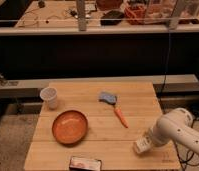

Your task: Place the bottle in the ceramic bowl

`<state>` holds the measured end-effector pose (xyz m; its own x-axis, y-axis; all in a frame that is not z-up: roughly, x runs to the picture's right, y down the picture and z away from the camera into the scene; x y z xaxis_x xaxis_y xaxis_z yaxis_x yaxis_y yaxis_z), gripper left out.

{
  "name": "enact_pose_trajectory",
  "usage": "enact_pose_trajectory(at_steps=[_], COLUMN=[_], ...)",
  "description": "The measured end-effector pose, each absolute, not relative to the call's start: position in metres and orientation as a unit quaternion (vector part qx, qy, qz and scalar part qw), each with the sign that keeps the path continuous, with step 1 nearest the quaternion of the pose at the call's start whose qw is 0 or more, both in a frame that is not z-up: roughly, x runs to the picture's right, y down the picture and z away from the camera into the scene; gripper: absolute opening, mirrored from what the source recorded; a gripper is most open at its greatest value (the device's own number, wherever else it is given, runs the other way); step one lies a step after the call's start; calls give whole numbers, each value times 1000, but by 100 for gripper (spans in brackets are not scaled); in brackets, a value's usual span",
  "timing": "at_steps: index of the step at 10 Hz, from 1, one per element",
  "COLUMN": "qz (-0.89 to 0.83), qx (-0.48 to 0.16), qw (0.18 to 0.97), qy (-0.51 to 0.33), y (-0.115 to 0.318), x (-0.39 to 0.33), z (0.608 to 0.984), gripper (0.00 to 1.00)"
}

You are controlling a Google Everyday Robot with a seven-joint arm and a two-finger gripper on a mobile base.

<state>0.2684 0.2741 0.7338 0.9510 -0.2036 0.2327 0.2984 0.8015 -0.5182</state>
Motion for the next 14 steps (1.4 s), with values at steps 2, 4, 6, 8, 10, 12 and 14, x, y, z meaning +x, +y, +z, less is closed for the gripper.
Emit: enact_pose_trajectory(at_steps=[2, 4, 6, 8, 10, 12, 14], qz=[-141, -154, -159, -178, -190, -196, -207], qx=[-279, -273, -272, -265, -263, -261, -258], qw=[946, 946, 945, 943, 941, 940, 939], qy=[-84, -86, -86, -93, -96, -96, -99], y=[261, 239, 236, 215, 200, 194, 188], x=[259, 243, 240, 211, 190, 184, 180], z=[731, 731, 729, 726, 720, 719, 716], gripper=[1, 1, 1, 1, 1, 1, 1])
